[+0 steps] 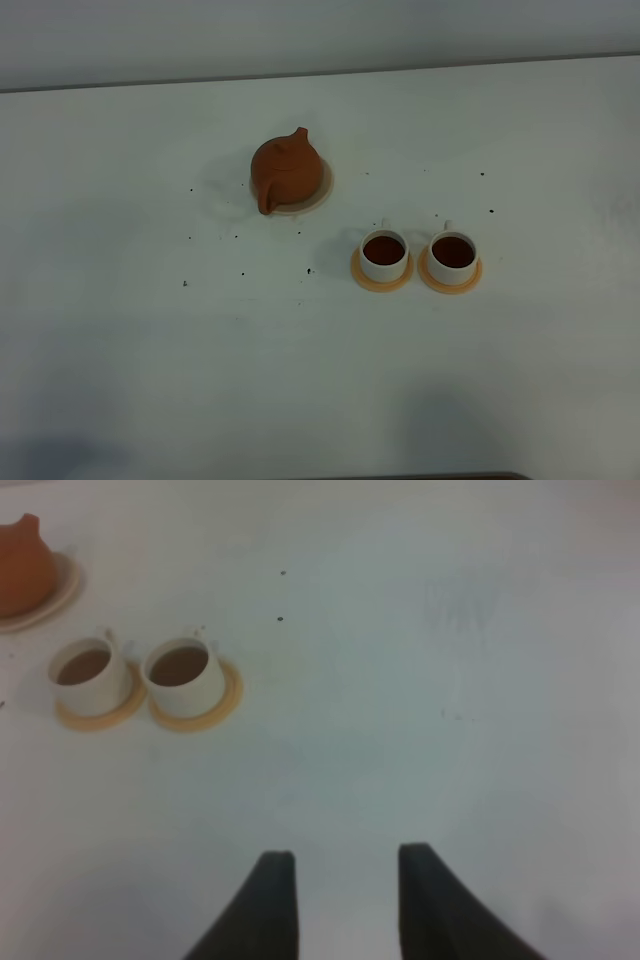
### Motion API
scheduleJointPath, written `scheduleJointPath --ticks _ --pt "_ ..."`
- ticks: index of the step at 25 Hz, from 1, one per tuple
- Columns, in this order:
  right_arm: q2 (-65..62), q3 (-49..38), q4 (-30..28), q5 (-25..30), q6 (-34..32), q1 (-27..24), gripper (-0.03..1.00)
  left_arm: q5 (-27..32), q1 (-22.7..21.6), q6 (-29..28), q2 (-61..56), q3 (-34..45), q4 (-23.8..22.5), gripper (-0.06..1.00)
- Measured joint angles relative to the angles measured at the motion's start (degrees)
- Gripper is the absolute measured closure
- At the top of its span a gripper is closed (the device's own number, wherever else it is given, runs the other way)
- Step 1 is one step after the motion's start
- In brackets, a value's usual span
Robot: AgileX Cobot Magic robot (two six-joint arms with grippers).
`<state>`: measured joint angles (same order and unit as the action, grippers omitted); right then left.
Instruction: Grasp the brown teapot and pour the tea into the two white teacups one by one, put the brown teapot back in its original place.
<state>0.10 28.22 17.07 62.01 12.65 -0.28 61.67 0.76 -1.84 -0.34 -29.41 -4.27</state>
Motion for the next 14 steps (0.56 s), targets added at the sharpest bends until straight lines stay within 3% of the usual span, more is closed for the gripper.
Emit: scheduleJointPath --ticks 14 --pt "0.00 0.00 0.00 0.00 0.00 0.00 0.73 0.00 0.00 0.05 0.00 0.00 0.00 0.53"
